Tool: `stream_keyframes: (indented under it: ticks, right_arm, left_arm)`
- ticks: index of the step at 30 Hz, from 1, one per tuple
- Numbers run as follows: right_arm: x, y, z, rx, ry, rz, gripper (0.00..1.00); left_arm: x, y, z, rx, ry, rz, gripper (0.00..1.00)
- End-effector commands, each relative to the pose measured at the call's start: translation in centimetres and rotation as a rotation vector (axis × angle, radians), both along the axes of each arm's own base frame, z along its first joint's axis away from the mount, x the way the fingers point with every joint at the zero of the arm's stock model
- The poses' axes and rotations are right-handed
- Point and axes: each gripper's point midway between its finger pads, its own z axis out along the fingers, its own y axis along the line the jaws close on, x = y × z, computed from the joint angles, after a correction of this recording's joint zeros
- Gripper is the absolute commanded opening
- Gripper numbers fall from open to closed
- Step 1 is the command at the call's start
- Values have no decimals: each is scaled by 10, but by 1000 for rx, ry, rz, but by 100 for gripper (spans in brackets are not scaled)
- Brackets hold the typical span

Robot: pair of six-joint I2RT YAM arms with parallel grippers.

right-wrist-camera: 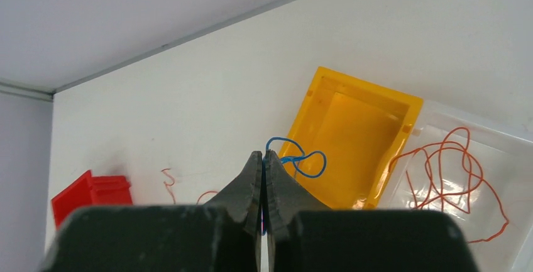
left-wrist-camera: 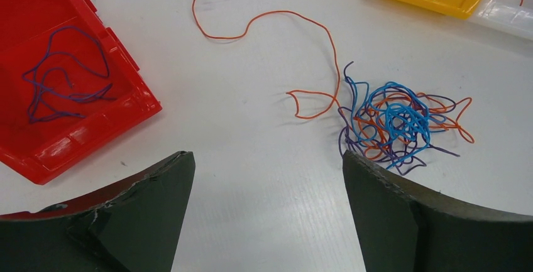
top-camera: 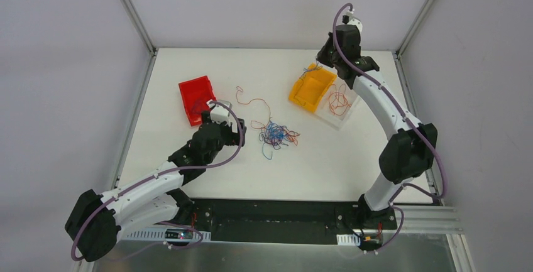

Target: Untangle the cables

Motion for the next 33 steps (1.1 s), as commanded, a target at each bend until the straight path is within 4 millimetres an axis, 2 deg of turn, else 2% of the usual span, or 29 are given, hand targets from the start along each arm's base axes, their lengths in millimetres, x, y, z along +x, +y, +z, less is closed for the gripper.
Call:
stream_keyframes:
  ticks: [1, 4, 9, 13, 16, 18, 19, 20, 21, 23, 25, 28, 30, 33]
  right_arm:
    - [26, -18, -1, -51, -27, -91, 0]
    - [36, -23, -28, -103, 23, -120, 0]
    - [46, -17, -77, -138, 123, -106, 0]
    - [44, -16, -115, -162, 213, -107, 0]
    - [41, -14, -135, -165, 259, -100, 0]
    - [38, -17, -143, -172, 285, -116, 13]
    - [37, -18, -144, -175, 292, -125, 26]
    - [35, -19, -141, -175, 298, -125, 44]
    - [33, -18, -136, -171, 299, -119, 51]
    - [29, -14, -118, -152, 279, -94, 56]
    - [22, -14, -97, -136, 252, -76, 57]
    - [4, -8, -70, -96, 227, -25, 61]
    - [-13, -1, -65, -74, 231, 23, 69]
    - [-42, 11, -61, -73, 228, 94, 73]
  left_arm:
    - [3, -2, 13, -21, -47, -6, 91]
    - [2, -2, 14, -22, -50, -8, 91]
    - [2, -2, 15, -25, -54, -11, 91]
    - [2, -1, 15, -21, -56, -10, 91]
    - [1, -3, 15, -22, -55, -20, 91]
    - [1, -8, 15, -22, -52, -46, 92]
    - [1, -11, 14, -24, -50, -61, 94]
    - [1, -15, 14, -25, -44, -76, 94]
    - [1, -20, 11, -23, -33, -95, 95]
    - [1, -27, 10, -25, -20, -129, 97]
    - [-1, -37, 9, -37, -12, -175, 99]
    - [-1, -53, 3, -71, 8, -231, 99]
    - [-1, -62, -4, -75, 45, -258, 99]
    - [0, -71, -8, -66, 97, -287, 99]
